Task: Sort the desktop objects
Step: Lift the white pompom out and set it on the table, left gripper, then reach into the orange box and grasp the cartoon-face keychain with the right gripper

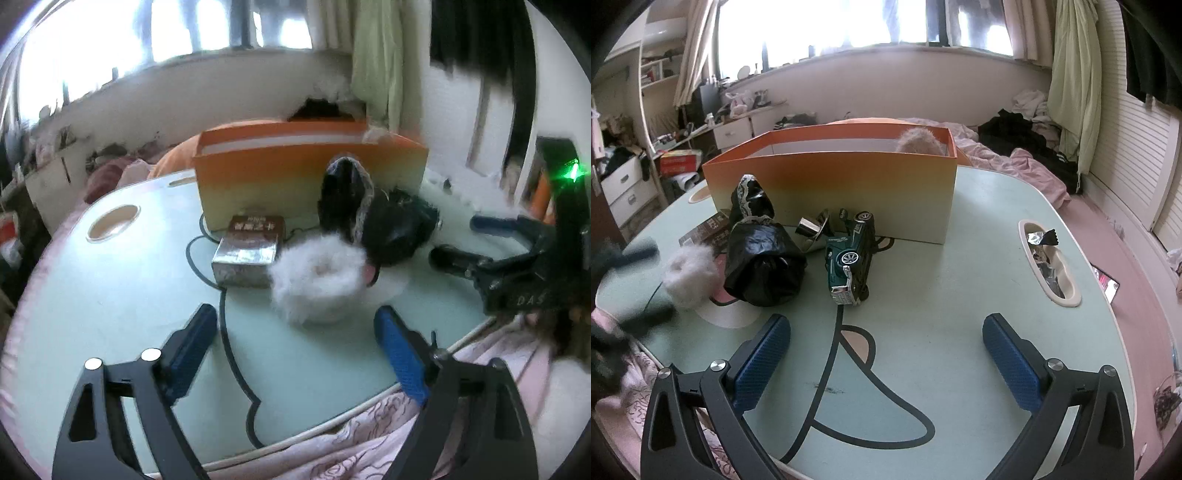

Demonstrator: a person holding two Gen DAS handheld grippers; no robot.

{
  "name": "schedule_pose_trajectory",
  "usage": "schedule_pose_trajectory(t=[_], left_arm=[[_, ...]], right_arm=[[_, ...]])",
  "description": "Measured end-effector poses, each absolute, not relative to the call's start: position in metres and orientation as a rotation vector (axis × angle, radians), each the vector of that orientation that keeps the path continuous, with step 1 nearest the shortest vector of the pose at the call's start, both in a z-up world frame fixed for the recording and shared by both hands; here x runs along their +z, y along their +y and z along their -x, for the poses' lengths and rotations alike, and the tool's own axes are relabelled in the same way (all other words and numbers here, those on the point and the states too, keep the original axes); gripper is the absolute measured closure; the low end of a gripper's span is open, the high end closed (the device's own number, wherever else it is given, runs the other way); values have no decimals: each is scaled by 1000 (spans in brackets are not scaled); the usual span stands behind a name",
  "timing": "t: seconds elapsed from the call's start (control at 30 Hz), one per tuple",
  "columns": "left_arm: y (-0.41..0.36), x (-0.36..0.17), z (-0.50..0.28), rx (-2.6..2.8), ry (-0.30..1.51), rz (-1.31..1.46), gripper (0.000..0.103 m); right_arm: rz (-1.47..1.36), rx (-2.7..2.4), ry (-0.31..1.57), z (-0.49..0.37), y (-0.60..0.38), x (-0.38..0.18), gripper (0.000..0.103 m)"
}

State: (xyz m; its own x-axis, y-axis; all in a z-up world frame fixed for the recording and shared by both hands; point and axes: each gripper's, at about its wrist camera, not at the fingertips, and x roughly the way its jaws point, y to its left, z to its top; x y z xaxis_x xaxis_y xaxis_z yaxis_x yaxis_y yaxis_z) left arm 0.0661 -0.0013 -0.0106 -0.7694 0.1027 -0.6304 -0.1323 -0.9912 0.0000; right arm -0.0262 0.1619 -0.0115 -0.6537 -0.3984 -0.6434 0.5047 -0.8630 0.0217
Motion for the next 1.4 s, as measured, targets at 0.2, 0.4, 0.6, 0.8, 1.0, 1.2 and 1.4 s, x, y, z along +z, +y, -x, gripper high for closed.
schedule_pose_trajectory(t=[0.2, 0.4, 0.6, 0.8, 1.0, 1.2, 1.4], left_arm=[[-5, -18, -53, 2864, 74, 981, 0], [-3, -21, -51, 2864, 77, 975, 0], [-11, -19, -55, 2864, 75, 966, 0], [-12, -18, -54, 2864, 75, 963, 0], [-10, -17, -60, 2859, 76, 959, 0], [-9, -15, -61, 2858, 75, 957, 0], [-9, -15, -60, 2858, 77, 953, 0]], right_arm=[[-904, -2458, 216, 26, 161, -7, 0], [-786, -2286, 54, 35, 145, 68, 2], [-1325, -1810, 20, 144, 50, 101, 29], [-1603, -1682, 17, 197, -6, 56, 39], [-1675, -1688, 159, 207, -34, 24, 41], [-1562, -1924, 433, 202, -35, 26, 77], [-1549, -1932, 240, 221, -11, 34, 78]])
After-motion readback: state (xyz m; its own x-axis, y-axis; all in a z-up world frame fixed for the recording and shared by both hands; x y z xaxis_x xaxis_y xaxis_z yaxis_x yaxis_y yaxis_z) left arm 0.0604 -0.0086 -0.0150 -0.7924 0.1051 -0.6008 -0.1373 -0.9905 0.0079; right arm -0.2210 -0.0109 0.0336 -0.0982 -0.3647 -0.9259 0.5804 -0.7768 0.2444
